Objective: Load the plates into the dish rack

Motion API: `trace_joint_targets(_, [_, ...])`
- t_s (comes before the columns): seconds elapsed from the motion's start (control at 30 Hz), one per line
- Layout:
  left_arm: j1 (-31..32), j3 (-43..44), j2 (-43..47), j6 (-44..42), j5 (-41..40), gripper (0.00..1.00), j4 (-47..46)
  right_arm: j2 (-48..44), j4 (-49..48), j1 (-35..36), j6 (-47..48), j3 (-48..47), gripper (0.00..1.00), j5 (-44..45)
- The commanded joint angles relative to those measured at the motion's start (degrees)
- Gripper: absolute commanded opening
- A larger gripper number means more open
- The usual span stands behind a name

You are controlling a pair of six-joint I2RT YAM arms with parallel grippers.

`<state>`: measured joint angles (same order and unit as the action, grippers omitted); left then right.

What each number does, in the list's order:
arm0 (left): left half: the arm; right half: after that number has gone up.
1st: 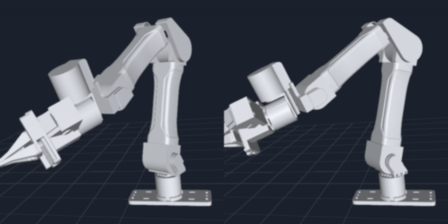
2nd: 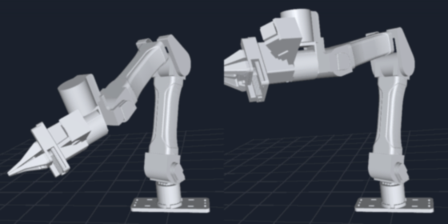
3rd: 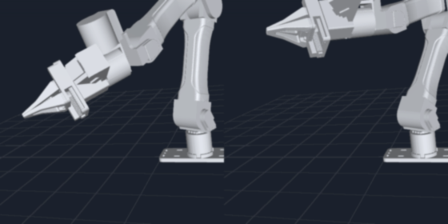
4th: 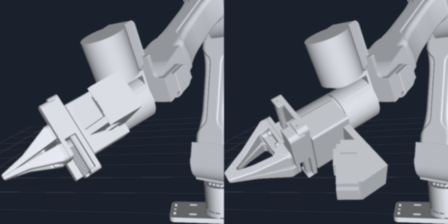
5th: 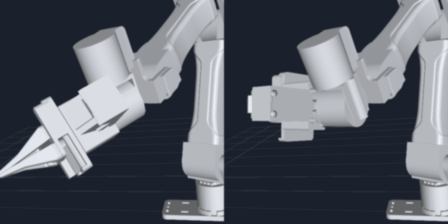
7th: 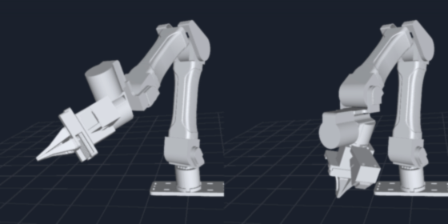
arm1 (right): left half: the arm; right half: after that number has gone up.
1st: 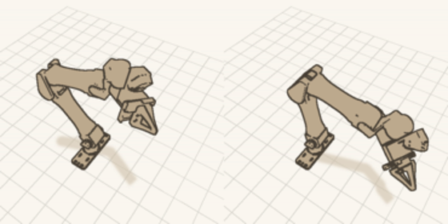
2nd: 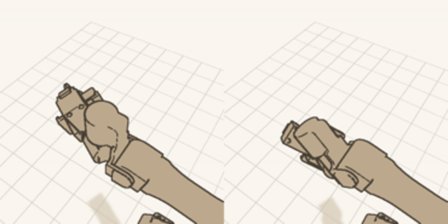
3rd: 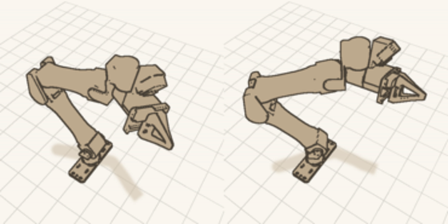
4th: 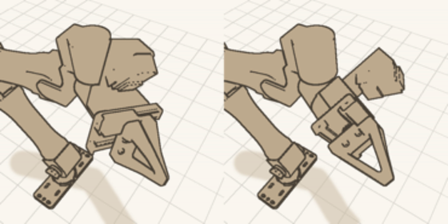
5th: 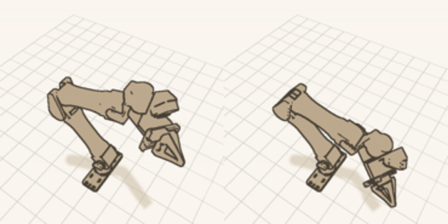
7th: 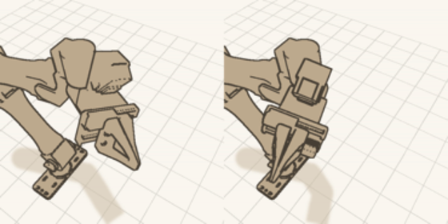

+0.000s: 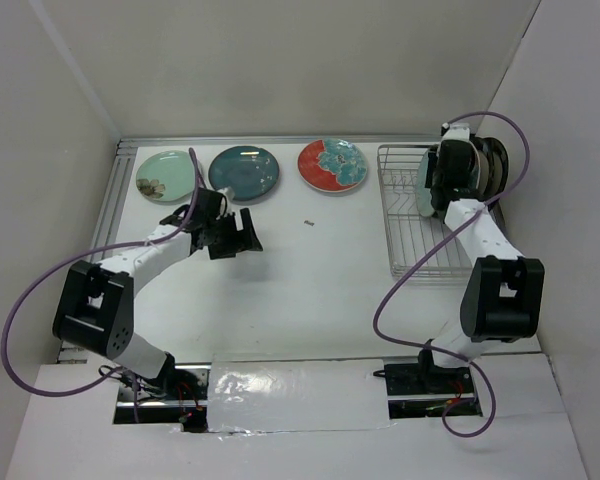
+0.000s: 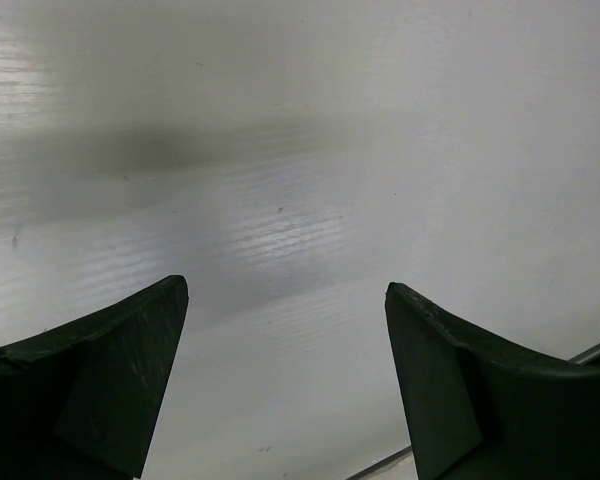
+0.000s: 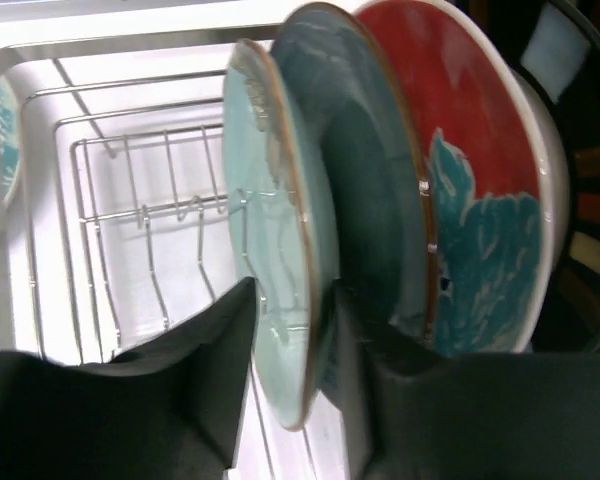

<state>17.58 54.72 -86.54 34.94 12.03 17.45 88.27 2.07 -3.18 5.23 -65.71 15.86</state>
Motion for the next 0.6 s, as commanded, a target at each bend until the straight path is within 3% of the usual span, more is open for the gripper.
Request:
trace_joint_targets(0.0, [0.3,1.8,-2.1,1.2,3.9,0.92,-3.2,-2.7,-3.0,2.3,-1.3,-1.8,0.46,1.2])
trace_joint_targets(0.17, [0.3,3.7,-4.1,5.5,7.0,0.92,-9.2,-5.2,1.7,6.2,-0.8,-7.9,0.64,1.8])
trace_joint_targets(0.37, [-0.2,6.3,-11.0,16.0,10.2,0.91,-21.4,-6.4,11.8,11.8,-4.9,-16.3,0.71,3.0])
trace_joint_targets(0.47, [-0.2,7.9,-16.2,21.5,11.7,0.91,-25.3,-7.8,13.2,14.7,-7.5,-14.5,0.83,3.6])
trace_joint_targets(0.57, [-0.2,9.2,-19.7,25.9,12.3,0.90,-32.4,-11.3,13.2,15.4,-11.2,-10.8,0.84,2.7])
